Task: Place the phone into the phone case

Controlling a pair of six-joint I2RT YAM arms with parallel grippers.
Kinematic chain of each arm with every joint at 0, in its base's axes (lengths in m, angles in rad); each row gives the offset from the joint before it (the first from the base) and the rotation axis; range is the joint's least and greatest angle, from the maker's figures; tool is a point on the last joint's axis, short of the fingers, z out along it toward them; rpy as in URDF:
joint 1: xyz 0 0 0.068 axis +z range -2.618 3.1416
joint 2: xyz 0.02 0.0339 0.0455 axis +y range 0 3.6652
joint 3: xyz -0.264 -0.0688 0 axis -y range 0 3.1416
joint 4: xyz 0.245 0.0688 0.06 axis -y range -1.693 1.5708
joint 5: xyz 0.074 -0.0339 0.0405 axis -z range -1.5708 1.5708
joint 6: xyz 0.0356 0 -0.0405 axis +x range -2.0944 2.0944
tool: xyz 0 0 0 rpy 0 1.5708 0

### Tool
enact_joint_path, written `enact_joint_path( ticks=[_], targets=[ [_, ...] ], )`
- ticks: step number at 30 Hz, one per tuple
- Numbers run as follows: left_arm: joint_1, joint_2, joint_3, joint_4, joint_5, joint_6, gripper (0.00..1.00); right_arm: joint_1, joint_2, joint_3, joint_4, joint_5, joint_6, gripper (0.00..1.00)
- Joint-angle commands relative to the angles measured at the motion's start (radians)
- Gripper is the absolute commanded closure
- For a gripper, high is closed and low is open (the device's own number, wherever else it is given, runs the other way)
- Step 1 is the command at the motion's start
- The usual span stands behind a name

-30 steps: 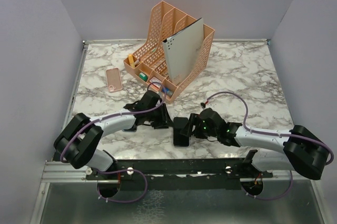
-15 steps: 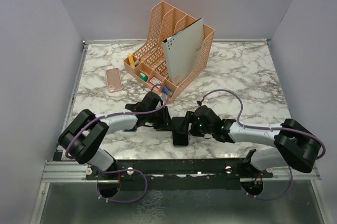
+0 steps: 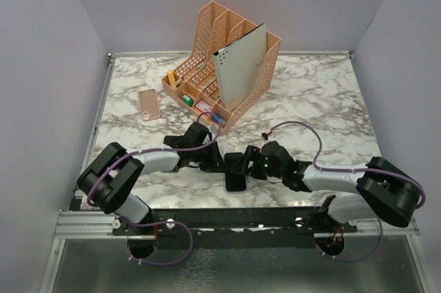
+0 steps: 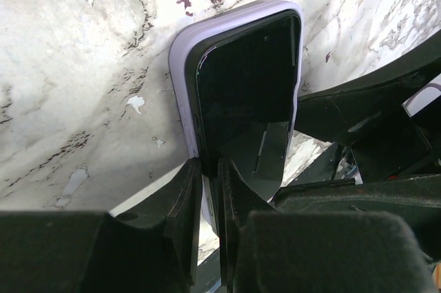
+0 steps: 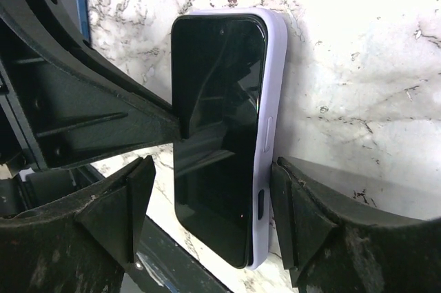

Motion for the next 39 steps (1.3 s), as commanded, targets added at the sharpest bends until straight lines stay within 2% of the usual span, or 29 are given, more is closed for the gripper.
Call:
enact_joint_path(
  ticks=[1,6,10,18,21,25,28,35,39],
  targets=[
    [-0.027,0.024,-0.030,0.012,0.034,-0.005,0.82,0.022,-0.003,-0.049,0.267,-0.153,0.098,0.28],
    [-0.026,0.007,-0.035,-0.012,0.009,0.001,0.76,0.022,-0.094,-0.104,0.345,-0.137,0.101,0.29],
    [-0.027,-0.007,-0.038,-0.017,-0.003,-0.001,0.75,0.021,-0.132,-0.136,0.372,-0.128,0.100,0.31],
    [-0.026,-0.014,-0.051,0.025,0.044,-0.042,0.76,0.021,-0.081,-0.132,0.331,-0.114,0.087,0.36],
    [-0.027,-0.024,-0.077,0.079,0.071,-0.085,0.77,0.022,-0.050,-0.113,0.342,-0.121,0.074,0.42],
    [-0.031,-0.035,-0.107,0.144,0.113,-0.138,0.80,0.022,-0.013,-0.079,0.269,-0.095,0.067,0.51],
    [-0.036,-0.036,-0.127,0.187,0.119,-0.175,0.82,0.022,0.020,-0.094,0.334,-0.110,0.081,0.61],
    [-0.057,-0.030,-0.124,0.202,0.123,-0.204,0.86,0.022,0.072,-0.084,0.345,-0.123,0.088,0.79],
    [-0.047,-0.103,-0.114,0.184,0.132,-0.210,0.85,0.022,0.026,-0.074,0.319,-0.119,0.040,0.89]
  ],
)
